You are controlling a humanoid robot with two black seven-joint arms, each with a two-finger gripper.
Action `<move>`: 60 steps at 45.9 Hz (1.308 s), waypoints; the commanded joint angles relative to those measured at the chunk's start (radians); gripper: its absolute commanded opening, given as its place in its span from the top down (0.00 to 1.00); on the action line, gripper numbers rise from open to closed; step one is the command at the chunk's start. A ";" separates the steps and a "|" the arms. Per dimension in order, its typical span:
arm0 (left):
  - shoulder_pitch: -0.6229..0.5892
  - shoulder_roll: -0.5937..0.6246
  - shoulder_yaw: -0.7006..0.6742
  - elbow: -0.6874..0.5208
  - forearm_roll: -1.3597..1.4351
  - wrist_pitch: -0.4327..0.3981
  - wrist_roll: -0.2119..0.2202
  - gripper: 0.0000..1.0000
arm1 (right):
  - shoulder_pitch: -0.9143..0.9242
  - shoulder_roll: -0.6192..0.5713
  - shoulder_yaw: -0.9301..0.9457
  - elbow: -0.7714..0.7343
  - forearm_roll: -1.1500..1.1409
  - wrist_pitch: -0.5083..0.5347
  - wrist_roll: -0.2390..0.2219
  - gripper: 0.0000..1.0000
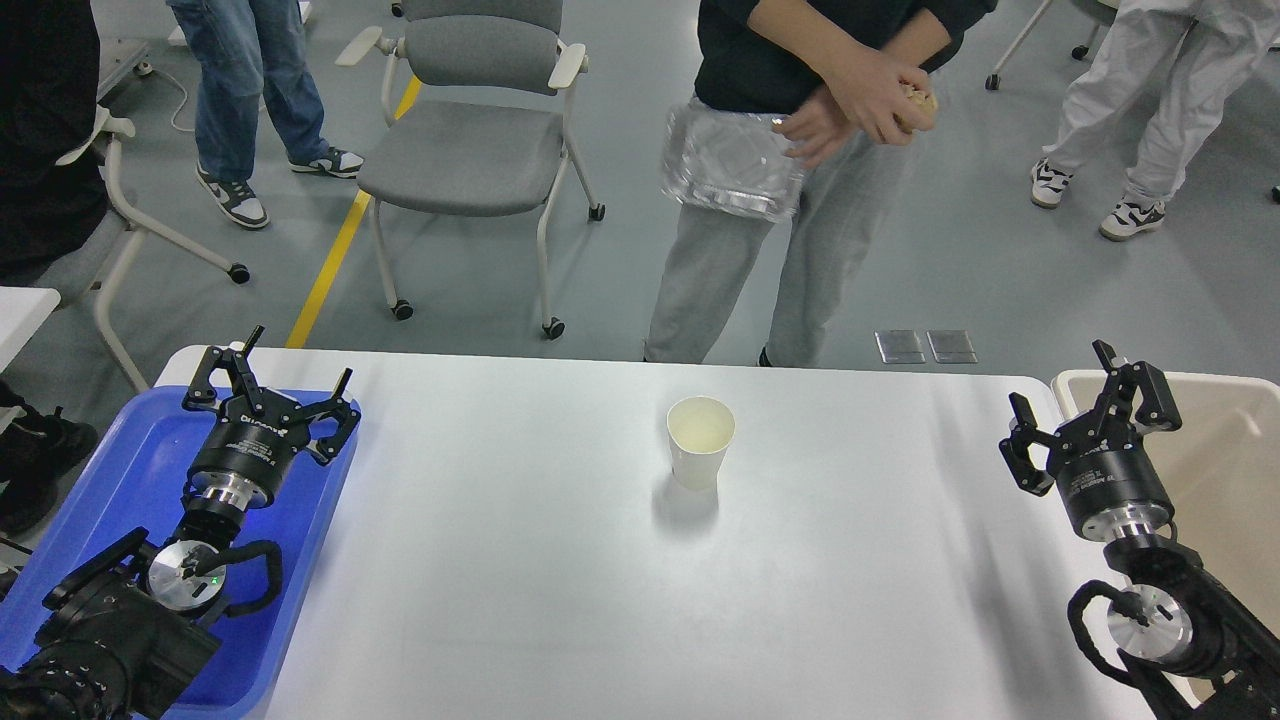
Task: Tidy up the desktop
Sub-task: 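Reach the right gripper toward the white paper cup on the table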
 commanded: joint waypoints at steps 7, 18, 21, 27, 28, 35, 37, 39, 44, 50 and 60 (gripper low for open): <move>0.000 0.001 0.000 0.000 0.000 0.000 0.001 0.00 | 0.005 -0.001 -0.007 -0.001 0.000 -0.005 0.000 0.00; -0.001 0.001 0.000 0.000 0.000 0.000 0.001 0.00 | 0.095 -0.119 -0.135 0.106 0.001 -0.139 -0.196 0.00; 0.000 0.001 0.000 0.000 0.000 0.000 0.001 0.00 | 0.175 -0.191 -0.224 0.146 0.001 -0.207 -0.291 0.00; -0.001 0.001 0.000 0.000 0.000 0.000 0.001 0.00 | 0.388 -0.374 -0.532 0.258 -0.028 -0.158 -0.336 0.00; -0.001 0.001 0.000 0.000 0.000 0.000 0.001 0.00 | 0.434 -0.408 -0.601 0.289 -0.043 -0.144 -0.342 0.00; -0.001 0.001 0.000 0.000 0.000 0.000 0.001 0.00 | 0.813 -0.457 -1.109 0.407 -0.320 -0.078 -0.366 0.00; 0.000 0.001 0.000 0.000 0.000 0.000 0.001 0.00 | 0.889 -0.440 -1.224 0.406 -0.394 -0.058 -0.379 0.00; -0.001 0.001 0.000 0.000 0.000 0.000 0.001 0.00 | 0.955 -0.410 -1.306 0.404 -0.460 -0.013 -0.382 0.00; 0.000 0.001 0.000 0.000 0.000 0.000 0.001 0.00 | 1.045 -0.252 -1.442 0.367 -0.632 0.057 -0.380 0.00; 0.000 0.001 0.000 0.000 0.000 0.000 0.001 0.00 | 1.054 -0.083 -1.544 0.240 -0.703 0.054 -0.385 0.00; -0.001 0.000 0.000 0.000 0.002 0.000 0.002 0.00 | 1.049 0.215 -1.634 -0.125 -0.701 0.052 -0.383 0.00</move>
